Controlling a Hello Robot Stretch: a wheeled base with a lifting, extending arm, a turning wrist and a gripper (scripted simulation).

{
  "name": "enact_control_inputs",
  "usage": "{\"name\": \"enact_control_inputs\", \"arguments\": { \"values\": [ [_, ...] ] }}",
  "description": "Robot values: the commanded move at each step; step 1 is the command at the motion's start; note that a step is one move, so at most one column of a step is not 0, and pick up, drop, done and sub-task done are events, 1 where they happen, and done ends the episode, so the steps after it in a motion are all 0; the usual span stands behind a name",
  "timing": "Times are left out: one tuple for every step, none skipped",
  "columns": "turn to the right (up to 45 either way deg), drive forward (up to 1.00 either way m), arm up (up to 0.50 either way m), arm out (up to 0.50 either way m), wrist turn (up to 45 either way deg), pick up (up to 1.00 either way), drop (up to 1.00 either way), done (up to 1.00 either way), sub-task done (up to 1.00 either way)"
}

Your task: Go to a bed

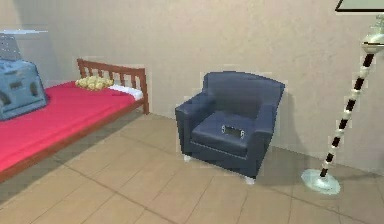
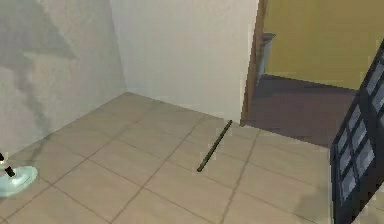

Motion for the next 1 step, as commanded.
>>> {"name": "enact_control_inputs", "arguments": {
  "values": [
    [-45.0, 0.0, 0.0, 0.0, 0.0, 0.0, 0.0, 0.0, 0.0]
  ]
}}
